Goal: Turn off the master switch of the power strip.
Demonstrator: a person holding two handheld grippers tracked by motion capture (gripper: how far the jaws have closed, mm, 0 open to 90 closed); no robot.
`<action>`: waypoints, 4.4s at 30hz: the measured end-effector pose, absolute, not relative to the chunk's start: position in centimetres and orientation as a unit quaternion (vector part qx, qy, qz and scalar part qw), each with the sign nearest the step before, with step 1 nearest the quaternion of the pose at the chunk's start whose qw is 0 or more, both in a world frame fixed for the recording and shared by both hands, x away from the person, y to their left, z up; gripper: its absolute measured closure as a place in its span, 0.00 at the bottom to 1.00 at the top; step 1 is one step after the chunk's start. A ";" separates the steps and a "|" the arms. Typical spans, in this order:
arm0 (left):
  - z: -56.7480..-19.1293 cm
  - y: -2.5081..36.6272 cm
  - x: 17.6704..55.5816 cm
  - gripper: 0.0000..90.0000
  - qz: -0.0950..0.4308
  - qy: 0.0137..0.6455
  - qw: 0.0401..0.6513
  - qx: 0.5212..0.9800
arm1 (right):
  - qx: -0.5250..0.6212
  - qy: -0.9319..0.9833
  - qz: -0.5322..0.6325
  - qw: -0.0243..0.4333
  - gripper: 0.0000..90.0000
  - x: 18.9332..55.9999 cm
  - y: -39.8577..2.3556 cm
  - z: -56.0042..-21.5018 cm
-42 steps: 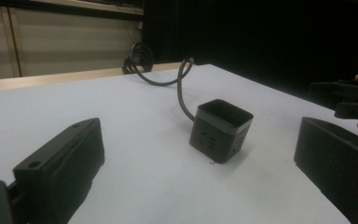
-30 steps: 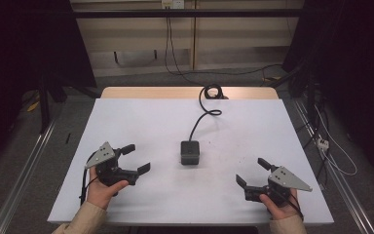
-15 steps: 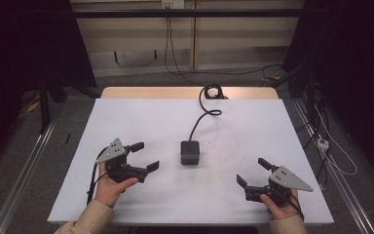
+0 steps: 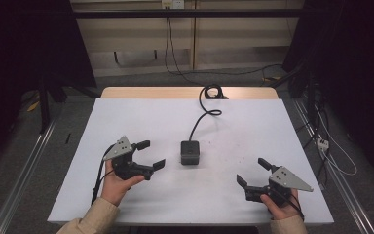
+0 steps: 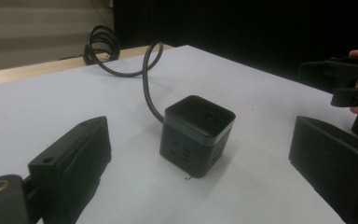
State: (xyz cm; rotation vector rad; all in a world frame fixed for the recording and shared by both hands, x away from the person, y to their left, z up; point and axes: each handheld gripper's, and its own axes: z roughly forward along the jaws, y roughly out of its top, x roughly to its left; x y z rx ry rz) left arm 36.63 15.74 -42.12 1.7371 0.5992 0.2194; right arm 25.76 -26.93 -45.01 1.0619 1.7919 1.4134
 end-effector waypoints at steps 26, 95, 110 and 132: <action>-42.2 13.6 37.6 0.08 0.083 0.253 0.599 0.755 | 0.401 0.676 0.536 0.307 0.05 25.7 -27.1 -44.9; -42.2 9.1 39.5 0.75 0.053 0.202 0.578 0.789 | 0.395 0.678 0.539 0.306 0.05 25.8 -27.1 -44.8; -42.4 8.6 40.0 0.84 0.053 0.208 0.567 0.795 | 0.395 0.679 0.537 0.307 0.05 25.7 -27.1 -44.8; -42.6 8.2 40.4 0.99 0.039 0.214 0.566 0.795 | 0.393 0.680 0.537 0.308 0.06 25.8 -27.1 -44.8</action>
